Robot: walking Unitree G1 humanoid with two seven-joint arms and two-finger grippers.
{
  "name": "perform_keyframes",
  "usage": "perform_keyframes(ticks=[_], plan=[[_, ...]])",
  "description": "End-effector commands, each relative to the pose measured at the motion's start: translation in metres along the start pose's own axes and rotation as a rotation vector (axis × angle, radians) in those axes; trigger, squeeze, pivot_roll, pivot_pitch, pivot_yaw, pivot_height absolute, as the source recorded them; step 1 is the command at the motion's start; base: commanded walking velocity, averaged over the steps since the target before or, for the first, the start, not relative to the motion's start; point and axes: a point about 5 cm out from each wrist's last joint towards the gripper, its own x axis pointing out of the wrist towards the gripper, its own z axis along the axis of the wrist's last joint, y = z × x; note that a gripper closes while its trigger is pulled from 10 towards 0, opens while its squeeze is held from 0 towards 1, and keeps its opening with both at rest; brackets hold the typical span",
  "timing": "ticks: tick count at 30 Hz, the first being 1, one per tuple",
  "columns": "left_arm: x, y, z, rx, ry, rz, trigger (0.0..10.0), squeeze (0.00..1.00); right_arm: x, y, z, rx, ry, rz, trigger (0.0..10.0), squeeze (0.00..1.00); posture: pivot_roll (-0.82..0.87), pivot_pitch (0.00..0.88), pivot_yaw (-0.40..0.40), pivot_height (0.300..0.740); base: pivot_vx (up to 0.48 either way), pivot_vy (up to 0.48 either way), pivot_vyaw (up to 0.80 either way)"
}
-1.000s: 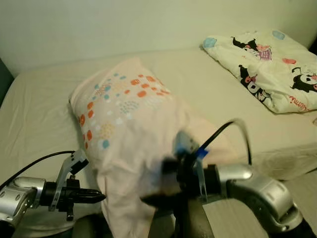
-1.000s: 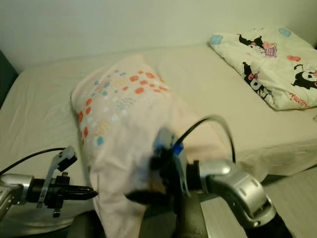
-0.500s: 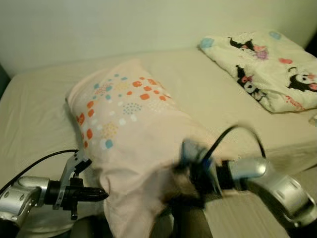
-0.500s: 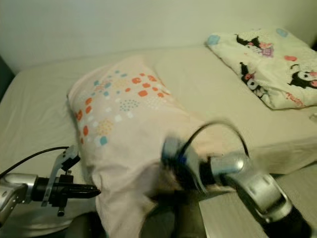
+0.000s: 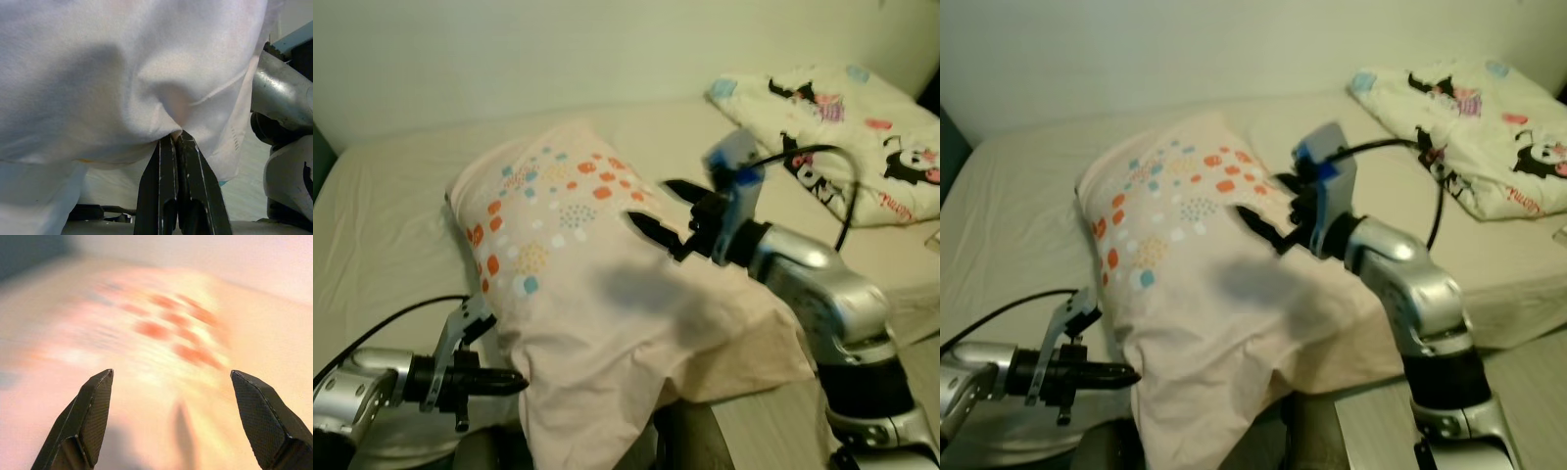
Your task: Clean up the room
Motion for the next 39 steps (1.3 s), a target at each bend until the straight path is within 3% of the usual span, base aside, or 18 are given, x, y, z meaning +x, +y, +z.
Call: perform_keyframes(ticks=[1,5,9,10,12,13,14,24,26,27,28,30,32,34,35,36,37,39], plan=[[0.003,-0.001,-0.005,-0.012,0.012,-0.001,0.0,0.00,0.002,-0.002,0.003,-0.049,-0.011,-0.047,10.0,0.00,-0.10,0.151,-0.046,0.556,0.000,0.000,0.00],[-0.002,0.006,-0.015,0.120,0.140,0.086,0.0,0.00,-0.005,-0.046,-0.037,0.102,0.064,-0.403,10.0,0.00,-0.09,0.150,-0.045,0.556,0.000,0.000,0.00],[-0.004,0.016,-0.007,0.181,0.078,0.195,0.0,0.00,-0.007,-0.053,-0.053,0.191,0.082,-0.470,10.0,0.00,-0.09,0.148,-0.041,0.556,0.000,0.000,0.00],[-0.006,0.018,-0.003,0.174,0.042,0.219,7.1,0.00,-0.007,-0.055,-0.056,0.196,0.089,-0.481,10.0,0.00,-0.09,0.149,-0.035,0.556,0.000,0.000,0.00],[-0.009,0.021,0.002,0.147,-0.009,0.242,7.1,0.00,-0.006,-0.055,-0.060,0.203,0.096,-0.490,10.0,0.00,-0.09,0.149,-0.035,0.556,0.000,0.000,0.00],[-0.017,0.022,0.008,0.074,-0.085,0.252,10.0,0.63,-0.007,-0.057,-0.064,0.212,0.110,-0.505,10.0,0.00,-0.10,0.148,-0.028,0.556,0.000,0.000,0.00],[-0.028,0.022,0.016,-0.011,-0.175,0.246,10.0,1.00,-0.007,-0.059,-0.069,0.221,0.124,-0.519,10.0,0.00,-0.10,0.149,-0.027,0.556,0.000,0.000,0.00],[-0.065,0.022,-0.002,-0.065,-0.095,0.307,10.0,1.00,-0.002,-0.057,-0.066,0.227,0.103,-0.483,10.0,0.00,-0.09,0.147,-0.025,0.556,0.000,0.000,0.00],[-0.078,0.036,-0.007,-0.046,-0.075,0.483,10.0,0.00,0.000,-0.058,-0.065,0.241,0.090,-0.494,10.0,0.00,-0.09,0.147,-0.026,0.556,0.000,0.000,0.00],[-0.078,0.036,-0.007,-0.046,-0.075,0.483,10.0,0.00,0.000,-0.058,-0.065,0.241,0.090,-0.494,10.0,0.00,-0.09,0.147,-0.026,0.556,0.000,0.000,0.00],[-0.104,0.068,-0.009,-0.140,-0.206,1.002,10.0,0.00,0.007,-0.058,-0.065,0.291,0.063,-0.481,10.0,0.00,-0.09,0.150,-0.028,0.556,0.000,0.000,0.00],[-0.104,0.068,-0.009,-0.140,-0.206,1.002,10.0,0.00,0.007,-0.058,-0.065,0.291,0.063,-0.481,10.0,0.00,-0.09,0.150,-0.028,0.556,0.000,0.000,0.00],[-0.107,0.075,-0.015,-0.313,-0.368,1.142,10.0,0.00,0.016,-0.055,-0.066,0.365,0.046,-0.436,10.0,0.00,-0.09,0.155,-0.028,0.556,0.000,0.000,0.00],[-0.103,0.075,-0.016,-0.392,-0.464,1.130,10.0,0.11,0.022,-0.051,-0.068,0.429,0.039,-0.402,10.0,0.10,-0.09,0.157,-0.030,0.556,0.000,0.000,0.00],[-0.092,0.075,-0.019,-0.494,-0.583,1.091,10.0,1.00,0.028,-0.047,-0.073,0.516,0.038,-0.361,10.0,0.62,-0.08,0.164,-0.036,0.556,0.000,0.000,0.00],[-0.092,0.075,-0.019,-0.494,-0.583,1.091,10.0,1.00,0.028,-0.047,-0.073,0.516,0.038,-0.361,10.0,0.62,-0.08,0.164,-0.036,0.556,0.000,0.000,0.00],[-0.079,0.074,-0.019,-0.559,-0.653,1.039,10.0,1.00,0.031,-0.045,-0.076,0.586,0.038,-0.334,10.0,1.00,-0.08,0.170,-0.042,0.556,0.000,0.000,0.00],[-0.056,0.072,-0.021,-0.657,-0.743,0.936,10.0,1.00,0.035,-0.043,-0.081,0.688,0.036,-0.312,10.0,1.00,-0.08,0.181,-0.049,0.556,0.000,0.000,0.00]])
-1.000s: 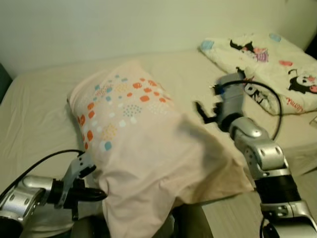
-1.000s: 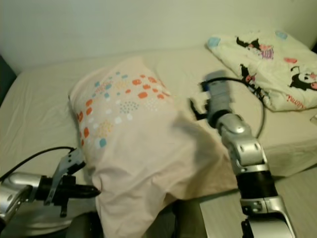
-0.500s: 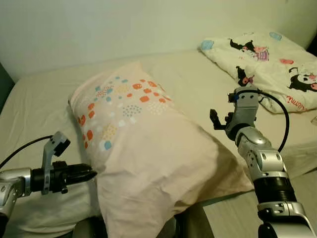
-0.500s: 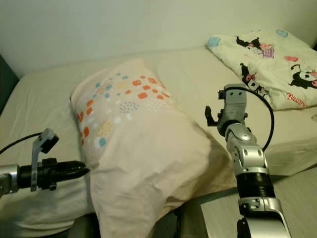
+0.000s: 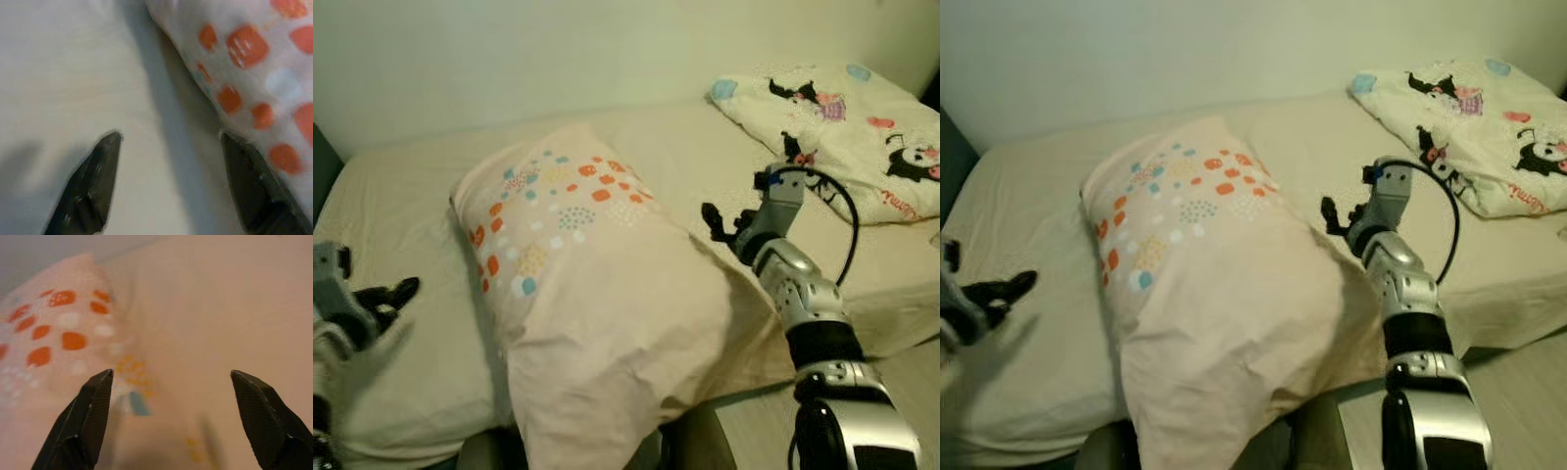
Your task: Clean up the room
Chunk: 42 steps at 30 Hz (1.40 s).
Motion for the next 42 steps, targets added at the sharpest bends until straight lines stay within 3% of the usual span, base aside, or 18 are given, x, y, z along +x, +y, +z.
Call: perform_keyframes(ticks=[1,3,6,11,15,19,23,28,29,30,35,39,41,42], plan=[[0.001,-0.008,-0.021,-0.151,0.018,-0.045,10.0,1.00,0.003,-0.001,-0.007,0.107,0.019,0.021,10.0,1.00,-0.08,0.181,-0.049,0.556,0.000,0.000,0.00],[0.003,-0.015,-0.033,-0.228,0.035,-0.090,10.0,1.00,0.004,-0.001,-0.009,0.073,0.026,0.028,10.0,1.00,-0.07,0.193,-0.054,0.556,0.000,0.000,0.00],[0.004,-0.019,-0.039,-0.266,0.048,-0.112,10.0,1.00,0.005,0.000,-0.011,0.042,0.034,0.039,10.0,1.00,-0.07,0.198,-0.056,0.556,0.000,0.000,0.00],[-0.001,-0.048,-0.056,-0.405,0.066,-0.320,10.0,1.00,0.005,0.002,-0.030,-0.025,0.124,0.129,10.0,1.00,-0.06,0.207,-0.063,0.556,0.000,0.000,0.00],[-0.006,-0.060,-0.061,-0.432,0.080,-0.395,10.0,1.00,0.005,0.004,-0.040,-0.035,0.176,0.149,10.0,1.00,-0.05,0.208,-0.066,0.556,0.000,0.000,0.00],[-0.016,-0.083,-0.074,-0.489,0.128,-0.525,10.0,1.00,0.000,0.008,-0.067,-0.019,0.294,0.213,10.0,1.00,-0.05,0.209,-0.069,0.556,0.000,0.000,0.00],[-0.018,-0.089,-0.081,-0.496,0.157,-0.543,10.0,1.00,-0.003,0.011,-0.077,-0.017,0.335,0.246,10.0,1.00,-0.05,0.209,-0.069,0.556,0.000,0.000,0.00],[-0.020,-0.108,-0.101,-0.472,0.226,-0.559,10.0,0.97,-0.006,0.022,-0.096,0.094,0.399,0.307,10.0,1.00,-0.05,0.207,-0.073,0.556,0.000,0.000,0.00],[-0.021,-0.113,-0.105,-0.457,0.237,-0.566,10.0,0.00,-0.007,0.024,-0.098,0.125,0.406,0.317,10.0,0.26,-0.05,0.207,-0.073,0.556,0.000,0.000,0.00],[-0.020,-0.118,-0.110,-0.423,0.246,-0.558,10.0,0.00,-0.008,0.028,-0.101,0.153,0.411,0.336,10.0,0.00,-0.05,0.205,-0.073,0.556,0.000,0.000,0.00],[-0.014,-0.133,-0.124,-0.322,0.265,-0.528,10.0,0.00,-0.008,0.040,-0.106,0.180,0.419,0.406,10.0,0.00,-0.06,0.203,-0.070,0.556,0.000,0.000,0.00],[-0.011,-0.136,-0.126,-0.289,0.255,-0.515,10.0,0.00,-0.007,0.043,-0.104,0.206,0.402,0.421,10.0,0.00,-0.05,0.205,-0.067,0.556,0.000,0.000,0.00],[-0.009,-0.140,-0.126,-0.271,0.243,-0.507,9.5,0.00,-0.006,0.045,-0.101,0.245,0.381,0.436,10.0,0.00,-0.05,0.205,-0.065,0.556,0.000,0.000,0.00],[-0.007,-0.143,-0.126,-0.259,0.230,-0.503,6.6,0.00,-0.005,0.048,-0.097,0.291,0.360,0.456,10.0,0.00,-0.05,0.205,-0.064,0.556,0.000,0.000,0.00]])
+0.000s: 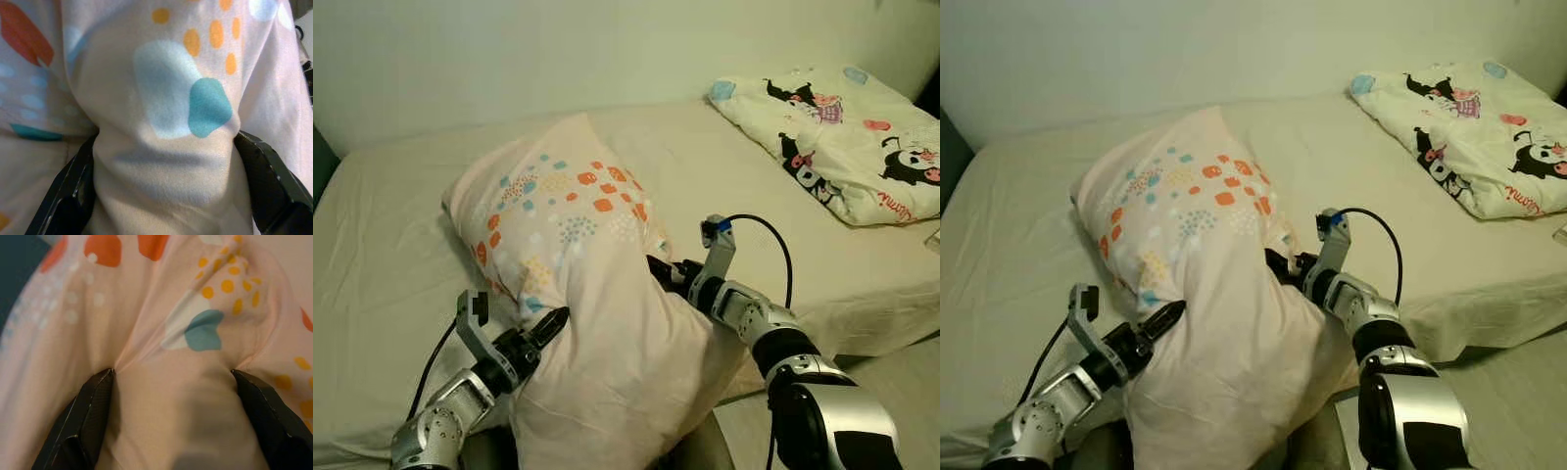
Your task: Clean up the room
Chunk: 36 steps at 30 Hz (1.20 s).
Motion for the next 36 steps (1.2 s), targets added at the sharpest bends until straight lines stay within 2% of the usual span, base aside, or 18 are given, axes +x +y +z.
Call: perform_keyframes(ticks=[1,2,3,4,5,14,18,21,23,24,26,27,28,29,30,31,32,36], plan=[[0.013,-0.012,-0.020,-0.009,0.065,-0.027,3.6,0.00,0.008,0.012,-0.020,0.102,0.046,0.089,10.0,0.00,-0.05,0.206,-0.063,0.556,0.000,0.000,0.00],[0.016,-0.015,-0.020,-0.012,0.049,-0.032,0.0,0.00,0.009,0.017,-0.017,0.126,0.035,0.127,10.0,0.00,-0.06,0.205,-0.061,0.556,0.000,0.000,0.00],[0.021,-0.021,-0.018,-0.019,0.028,-0.051,0.0,0.00,0.011,0.023,-0.015,0.134,0.037,0.166,4.5,0.00,-0.06,0.206,-0.057,0.556,0.000,0.000,0.00],[0.022,-0.023,-0.017,-0.017,0.020,-0.061,0.0,0.00,0.012,0.024,-0.016,0.131,0.042,0.175,4.5,0.00,-0.06,0.206,-0.057,0.556,0.000,0.000,0.00],[0.024,-0.027,-0.015,-0.012,0.013,-0.070,0.0,0.00,0.012,0.026,-0.016,0.124,0.050,0.180,0.0,0.00,-0.06,0.204,-0.054,0.556,0.000,0.000,0.00],[0.029,-0.039,-0.006,0.016,-0.014,-0.130,0.0,0.00,0.012,0.025,-0.020,0.085,0.073,0.155,0.0,0.00,-0.06,0.188,-0.046,0.556,0.000,0.000,0.00],[0.028,-0.039,0.001,0.084,-0.019,-0.116,0.0,0.00,0.011,0.027,-0.017,0.076,0.063,0.162,0.0,0.00,-0.06,0.170,-0.047,0.556,0.000,0.000,0.00],[0.026,-0.040,0.017,0.154,-0.073,-0.091,0.0,0.00,0.011,0.032,-0.009,-0.004,0.035,0.159,0.0,0.00,-0.05,0.155,-0.050,0.556,0.000,0.000,0.00],[0.026,-0.042,0.033,0.215,-0.142,-0.074,0.0,0.00,0.012,0.038,0.003,-0.068,-0.011,0.155,0.0,0.00,-0.04,0.143,-0.050,0.556,0.000,0.000,0.00],[0.026,-0.042,0.033,0.215,-0.142,-0.074,0.0,0.00,0.012,0.038,0.003,-0.068,-0.011,0.155,0.0,0.00,-0.04,0.143,-0.050,0.556,0.000,0.000,0.00],[0.025,-0.042,0.051,0.236,-0.219,-0.047,0.0,0.00,0.010,0.046,0.017,-0.091,-0.073,0.166,0.0,0.00,-0.04,0.117,-0.048,0.556,0.000,0.000,0.00],[0.024,-0.046,0.058,0.249,-0.240,-0.056,4.6,0.00,0.008,0.052,0.027,-0.092,-0.114,0.178,0.0,0.00,-0.04,0.101,-0.047,0.556,0.000,0.000,0.00],[0.023,-0.049,0.062,0.259,-0.252,-0.065,4.6,0.00,0.006,0.055,0.033,-0.093,-0.142,0.186,0.0,0.00,-0.04,0.101,-0.047,0.556,0.000,0.000,0.00],[0.023,-0.052,0.064,0.257,-0.254,-0.076,5.7,0.00,0.005,0.058,0.038,-0.095,-0.162,0.194,0.0,0.00,-0.04,0.086,-0.048,0.556,0.000,0.000,0.00],[0.023,-0.053,0.065,0.266,-0.261,-0.072,7.3,0.00,0.003,0.060,0.042,-0.101,-0.179,0.199,0.0,0.00,-0.04,0.086,-0.048,0.556,0.000,0.000,0.00],[0.023,-0.053,0.066,0.271,-0.266,-0.065,7.3,0.00,0.003,0.061,0.043,-0.105,-0.186,0.200,0.0,0.00,-0.04,0.086,-0.048,0.556,0.000,0.000,0.00],[0.024,-0.053,0.067,0.285,-0.271,-0.038,10.0,0.00,0.002,0.065,0.047,-0.111,-0.201,0.207,0.0,0.00,-0.04,0.075,-0.048,0.556,0.000,0.000,0.00],[0.024,-0.053,0.079,0.304,-0.315,0.038,10.0,0.00,-0.002,0.078,0.058,-0.170,-0.243,0.223,0.0,0.00,-0.05,0.065,-0.047,0.556,0.000,0.000,0.00]])
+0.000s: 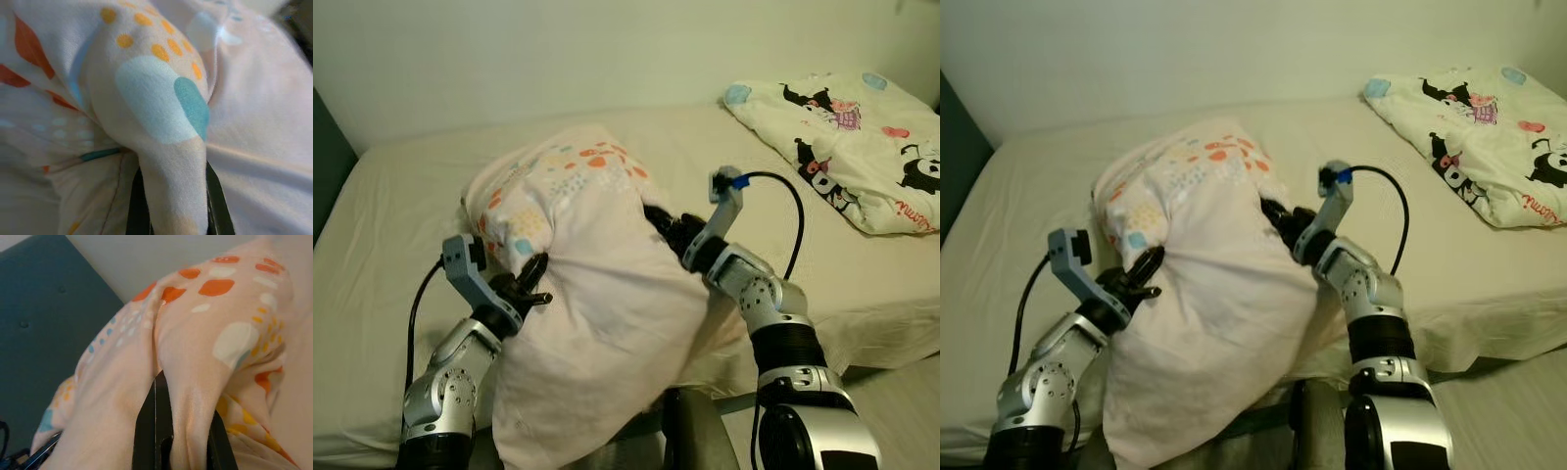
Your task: Clean up the room
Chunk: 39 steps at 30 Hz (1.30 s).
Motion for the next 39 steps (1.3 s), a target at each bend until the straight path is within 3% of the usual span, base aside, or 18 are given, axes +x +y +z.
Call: perform_keyframes(ticks=[1,3,4,5,6,10,12,14,18,22,24,28,32,33,34,35,39], plan=[[0.007,-0.009,0.016,0.064,-0.041,-0.009,10.0,0.00,0.005,0.016,0.007,-0.042,-0.025,0.061,0.0,0.00,-0.05,0.065,-0.047,0.556,0.000,0.000,0.00],[0.009,-0.009,0.018,0.166,0.007,0.023,10.0,0.00,0.005,0.018,0.013,-0.141,-0.042,0.030,0.0,0.00,-0.05,0.050,-0.048,0.556,0.000,0.000,0.00],[0.009,-0.009,0.018,0.166,0.007,0.023,10.0,0.00,0.005,0.018,0.013,-0.141,-0.042,0.030,0.0,0.00,-0.05,0.050,-0.048,0.556,0.000,0.000,0.00],[0.011,-0.006,0.022,0.360,0.032,0.079,10.0,0.00,0.003,0.016,0.017,-0.303,-0.067,-0.045,8.1,0.00,-0.05,0.045,-0.045,0.556,0.000,0.000,0.00],[0.011,-0.007,0.027,0.406,0.000,0.084,10.0,0.00,0.001,0.014,0.017,-0.381,-0.076,-0.097,10.0,0.00,-0.05,0.043,-0.042,0.556,0.000,0.000,0.00],[0.011,0.000,0.034,0.446,-0.058,0.170,10.0,0.00,-0.007,0.002,0.016,-0.466,-0.102,-0.226,10.0,0.00,-0.05,0.038,-0.041,0.556,0.000,0.000,0.00],[0.011,0.006,0.042,0.487,-0.136,0.260,10.0,0.00,-0.012,-0.003,0.016,-0.519,-0.119,-0.285,10.0,0.00,-0.05,0.036,-0.038,0.556,0.000,0.000,0.00],[0.010,0.009,0.047,0.482,-0.205,0.317,10.0,0.00,-0.018,-0.010,0.013,-0.512,-0.133,-0.337,10.0,0.00,-0.05,0.032,-0.035,0.556,0.000,0.000,0.00],[0.010,0.005,0.048,0.538,-0.233,0.334,10.0,0.00,-0.029,-0.017,0.001,-0.535,-0.108,-0.398,10.0,0.00,-0.05,0.029,-0.031,0.556,0.000,0.000,0.00],[0.011,0.001,0.044,0.564,-0.201,0.300,10.0,0.00,-0.033,-0.021,-0.003,-0.508,-0.118,-0.424,10.0,0.00,-0.05,0.031,-0.030,0.556,0.000,0.000,0.00],[0.010,-0.001,0.036,0.596,-0.137,0.253,10.0,0.00,-0.036,-0.025,-0.004,-0.493,-0.129,-0.454,10.0,0.00,-0.05,0.035,-0.032,0.556,0.000,0.000,0.00],[0.007,-0.008,0.022,0.586,-0.104,0.130,10.0,0.00,-0.035,-0.020,0.003,-0.460,-0.201,-0.433,10.0,0.00,-0.05,0.036,-0.031,0.556,0.000,0.000,0.00],[0.007,-0.012,0.020,0.550,-0.109,0.099,10.0,0.00,-0.033,-0.015,0.010,-0.432,-0.250,-0.410,10.0,0.00,-0.06,0.037,-0.030,0.556,0.000,0.000,0.00],[0.007,-0.015,0.019,0.525,-0.113,0.082,10.0,0.00,-0.032,-0.011,0.013,-0.422,-0.268,-0.387,4.2,0.00,-0.06,0.036,-0.030,0.556,0.000,0.000,0.00],[0.008,-0.018,0.019,0.505,-0.113,0.063,4.9,0.00,-0.030,-0.009,0.014,-0.423,-0.275,-0.374,1.1,0.00,-0.06,0.033,-0.030,0.556,0.000,0.000,0.00],[0.009,-0.021,0.019,0.495,-0.117,0.037,0.0,0.00,-0.028,-0.005,0.016,-0.419,-0.284,-0.358,0.0,0.00,-0.06,0.031,-0.031,0.556,0.000,0.000,0.00],[0.010,-0.023,0.019,0.490,-0.125,0.018,0.0,0.00,-0.025,0.001,0.022,-0.409,-0.315,-0.335,0.0,0.00,-0.06,0.025,-0.030,0.556,0.000,0.000,0.00]])
